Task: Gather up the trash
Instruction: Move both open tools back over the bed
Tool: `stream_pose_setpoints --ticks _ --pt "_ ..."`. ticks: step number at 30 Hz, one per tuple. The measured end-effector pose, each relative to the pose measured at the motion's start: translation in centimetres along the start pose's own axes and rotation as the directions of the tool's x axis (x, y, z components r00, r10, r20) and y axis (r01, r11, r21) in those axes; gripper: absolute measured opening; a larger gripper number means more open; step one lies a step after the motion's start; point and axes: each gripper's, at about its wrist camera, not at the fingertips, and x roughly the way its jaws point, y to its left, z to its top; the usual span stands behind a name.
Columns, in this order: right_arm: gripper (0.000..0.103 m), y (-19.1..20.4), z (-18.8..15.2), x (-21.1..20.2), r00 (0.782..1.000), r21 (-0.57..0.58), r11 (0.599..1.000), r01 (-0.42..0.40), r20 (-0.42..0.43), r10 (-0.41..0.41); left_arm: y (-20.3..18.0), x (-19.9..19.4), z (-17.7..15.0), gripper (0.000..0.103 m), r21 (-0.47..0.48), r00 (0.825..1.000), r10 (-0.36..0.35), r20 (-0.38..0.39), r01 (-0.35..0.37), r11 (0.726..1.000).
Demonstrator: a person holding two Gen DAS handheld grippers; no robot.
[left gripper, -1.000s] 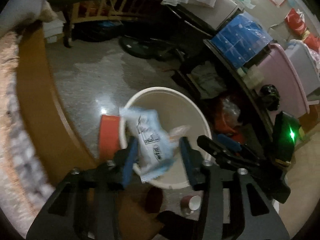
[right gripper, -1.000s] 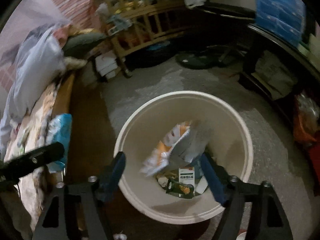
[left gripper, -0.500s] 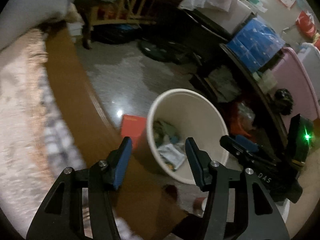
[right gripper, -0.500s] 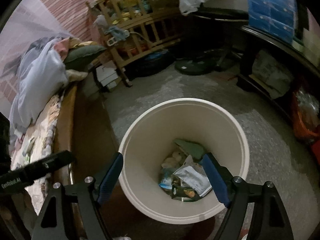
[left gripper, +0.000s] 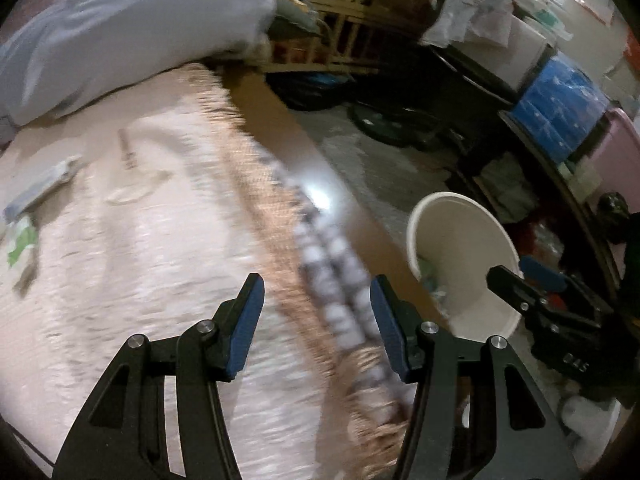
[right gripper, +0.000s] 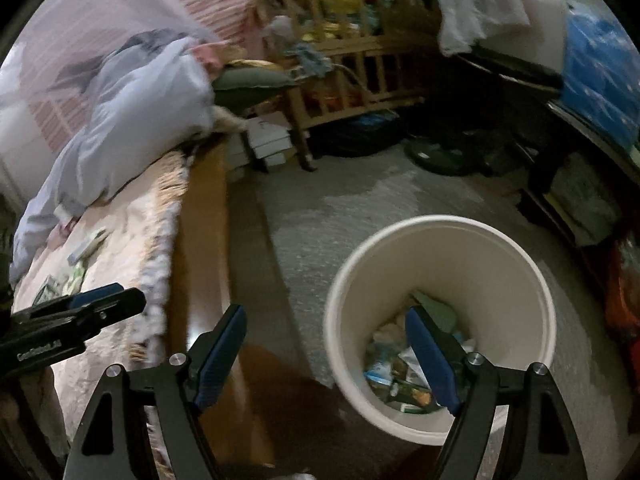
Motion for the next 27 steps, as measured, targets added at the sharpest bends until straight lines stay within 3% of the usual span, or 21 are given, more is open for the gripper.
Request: stream_pose_setpoints --ticks 9,16,21,27 --pt "0.079 7.8 -0.6 1.3 0.996 -0.115 0.989 -0.093 -0.021 0.091 7.3 -2.9 -1.8 0.054 -0.084 0.995 0.098 0.018 -0.096 0.992" --pt "0.079 14.2 -1.2 2.8 0.981 -0.184 0.964 -0.191 -0.071 0.181 14.4 -5.5 -3.2 0.054 -0.181 0.984 0.177 0.019 -0.171 0.968" --pt "0.079 19.1 -1.8 4.1 0.966 -0.248 0.936 -0.251 -0.123 0.226 20.1 -8.1 -4.3 0.054 -0.240 0.969 0.244 0.024 -0.232 0.943" --pt "0.079 25.4 -2.6 5.4 0.939 -0.313 0.889 -0.335 -0.191 0.286 28.3 -11.7 -4.9 0.054 -0.351 0.940 0.340 0.029 -0.309 0.884"
